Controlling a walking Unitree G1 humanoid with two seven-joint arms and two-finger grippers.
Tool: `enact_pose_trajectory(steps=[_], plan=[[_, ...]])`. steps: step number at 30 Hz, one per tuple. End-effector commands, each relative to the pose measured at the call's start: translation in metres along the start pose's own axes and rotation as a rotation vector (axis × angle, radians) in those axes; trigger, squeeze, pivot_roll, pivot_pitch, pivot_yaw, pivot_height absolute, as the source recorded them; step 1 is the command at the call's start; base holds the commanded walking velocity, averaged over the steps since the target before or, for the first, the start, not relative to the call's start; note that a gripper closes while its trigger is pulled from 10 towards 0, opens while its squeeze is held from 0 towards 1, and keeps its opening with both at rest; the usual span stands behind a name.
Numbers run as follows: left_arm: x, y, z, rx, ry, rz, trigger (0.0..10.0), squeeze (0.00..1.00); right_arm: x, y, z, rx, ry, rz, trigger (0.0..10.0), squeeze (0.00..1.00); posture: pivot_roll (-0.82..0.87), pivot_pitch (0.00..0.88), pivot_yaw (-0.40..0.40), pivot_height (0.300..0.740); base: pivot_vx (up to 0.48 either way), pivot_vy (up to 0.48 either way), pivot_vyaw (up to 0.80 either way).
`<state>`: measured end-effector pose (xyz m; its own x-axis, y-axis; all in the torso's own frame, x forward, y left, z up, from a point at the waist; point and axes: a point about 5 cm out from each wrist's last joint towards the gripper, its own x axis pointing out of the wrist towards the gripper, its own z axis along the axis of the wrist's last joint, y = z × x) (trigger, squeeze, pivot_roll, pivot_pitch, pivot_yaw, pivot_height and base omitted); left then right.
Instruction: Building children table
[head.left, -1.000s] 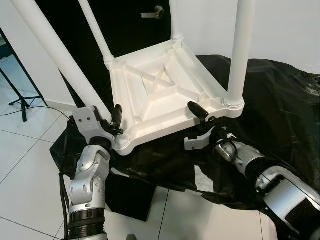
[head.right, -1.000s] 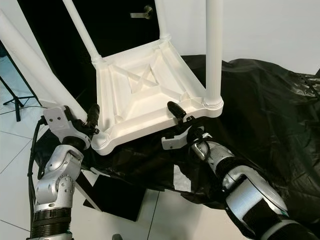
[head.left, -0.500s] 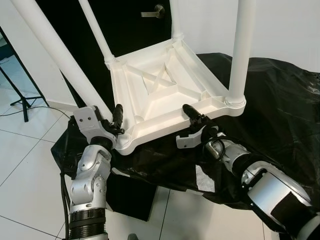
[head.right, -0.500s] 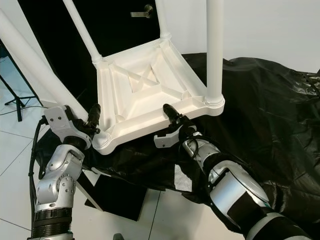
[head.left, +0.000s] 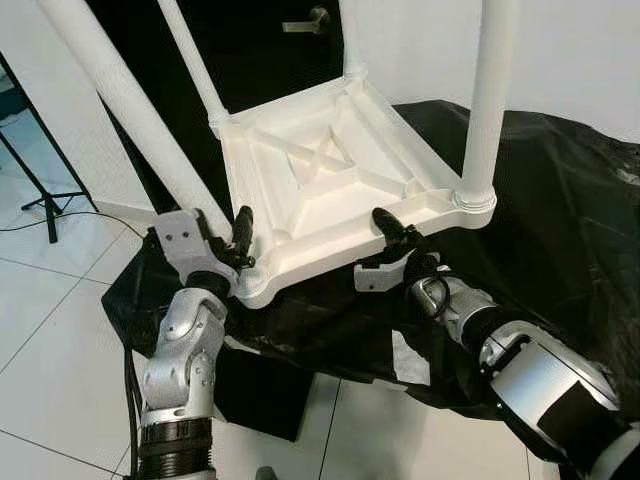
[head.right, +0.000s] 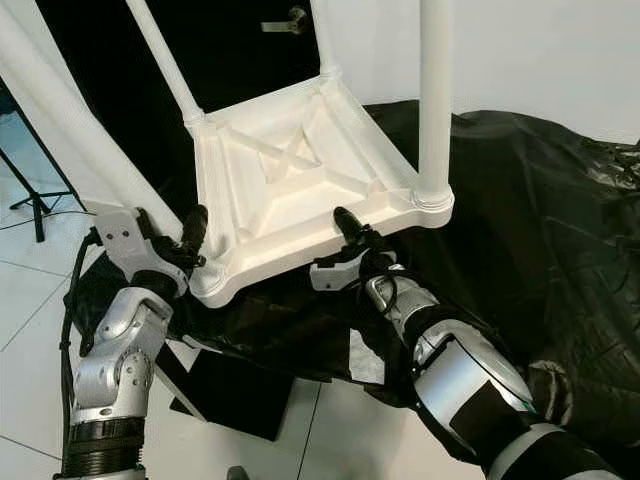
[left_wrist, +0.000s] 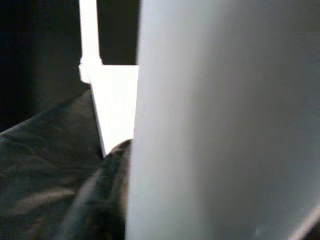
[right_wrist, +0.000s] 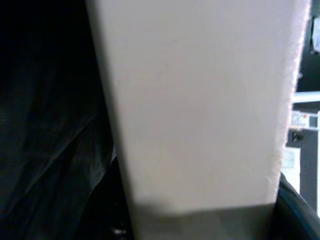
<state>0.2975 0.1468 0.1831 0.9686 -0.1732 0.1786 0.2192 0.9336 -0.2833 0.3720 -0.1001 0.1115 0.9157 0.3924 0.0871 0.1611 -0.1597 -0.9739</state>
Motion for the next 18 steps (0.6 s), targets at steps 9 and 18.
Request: enact_pose_trajectory(steps=[9, 18], plan=[[-0.03, -0.005, -0.005, 0.064, 0.203, -0.366, 10.0, 0.0, 0.005, -0.007, -0.003, 0.045, 0.092, -0.022, 0.0, 0.0, 0.01, 0.0, -0.005, 0.74, 0.0, 0.0, 0.0], [-0.065, 0.0, 0.053, 0.05, 0.16, -0.614, 10.0, 0.0, 0.009, -0.013, -0.004, 0.157, 0.171, -0.06, 0.0, 0.0, 0.02, 0.0, -0.032, 0.74, 0.0, 0.0, 0.0]])
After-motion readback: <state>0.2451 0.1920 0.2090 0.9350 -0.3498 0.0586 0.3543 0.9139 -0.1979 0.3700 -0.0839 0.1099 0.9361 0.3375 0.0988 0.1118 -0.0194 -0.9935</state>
